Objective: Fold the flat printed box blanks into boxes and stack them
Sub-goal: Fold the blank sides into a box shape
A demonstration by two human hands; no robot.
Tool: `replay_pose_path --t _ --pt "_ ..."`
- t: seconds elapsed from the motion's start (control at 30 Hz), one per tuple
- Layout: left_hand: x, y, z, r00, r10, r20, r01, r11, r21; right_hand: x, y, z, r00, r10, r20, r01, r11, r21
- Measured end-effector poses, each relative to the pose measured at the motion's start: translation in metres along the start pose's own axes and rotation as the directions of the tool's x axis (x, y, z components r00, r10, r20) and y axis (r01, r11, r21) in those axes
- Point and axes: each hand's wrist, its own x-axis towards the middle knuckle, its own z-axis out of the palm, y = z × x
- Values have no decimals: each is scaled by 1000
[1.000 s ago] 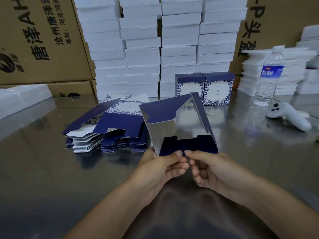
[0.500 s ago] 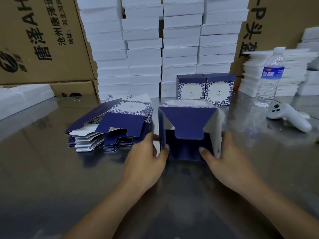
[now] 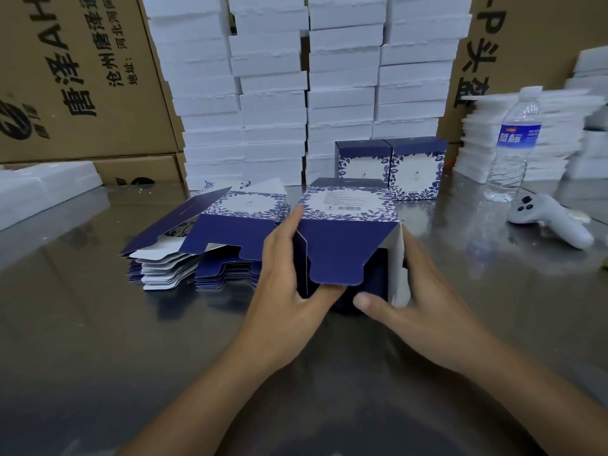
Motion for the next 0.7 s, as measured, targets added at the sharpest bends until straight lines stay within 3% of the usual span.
replay_pose_path --t 0.13,0.27,0.47,0.6,0.7 --pt "6 -1 -7 991 -80 -108 71 994 -89 1 12 -11 990 -23 139 28 999 -33" --pt "7 -2 -7 989 -92 -117 81 993 -90 5 21 -10 994 -83 -68 91 988 122" --pt "2 -2 -3 995 -53 -81 47 996 -72 11 26 -9 962 -31 -273 66 990 121" --pt "0 -1 -2 999 -15 -41 15 1000 2 12 26 -9 920 -132 -369 92 988 -124" --pt "-1 2 0 1000 -5 -30 7 999 42 12 25 -12 910 -164 -381 90 975 -205"
